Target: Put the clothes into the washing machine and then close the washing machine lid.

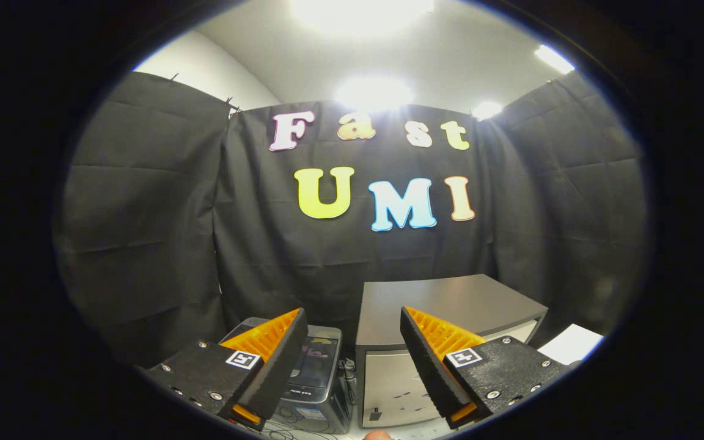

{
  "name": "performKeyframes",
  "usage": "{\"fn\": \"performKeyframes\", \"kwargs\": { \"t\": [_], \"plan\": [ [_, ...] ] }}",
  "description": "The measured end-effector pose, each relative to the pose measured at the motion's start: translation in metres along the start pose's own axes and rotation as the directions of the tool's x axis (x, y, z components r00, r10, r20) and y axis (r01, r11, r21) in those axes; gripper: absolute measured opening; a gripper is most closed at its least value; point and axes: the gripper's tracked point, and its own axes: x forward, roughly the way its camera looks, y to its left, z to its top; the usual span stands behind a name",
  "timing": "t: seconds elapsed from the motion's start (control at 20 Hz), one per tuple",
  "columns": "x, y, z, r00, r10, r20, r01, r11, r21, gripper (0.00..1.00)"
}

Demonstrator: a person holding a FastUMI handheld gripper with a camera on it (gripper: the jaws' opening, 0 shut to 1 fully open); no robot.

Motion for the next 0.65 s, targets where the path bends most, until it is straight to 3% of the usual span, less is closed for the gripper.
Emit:
{"fn": "performKeyframes", "kwargs": {
  "t": [0.65],
  "plan": [
    [-0.049,-0.040,0.000,1.000,-0.012,0.012,0.012,1.000,0.009,0.95]
  ]
}}
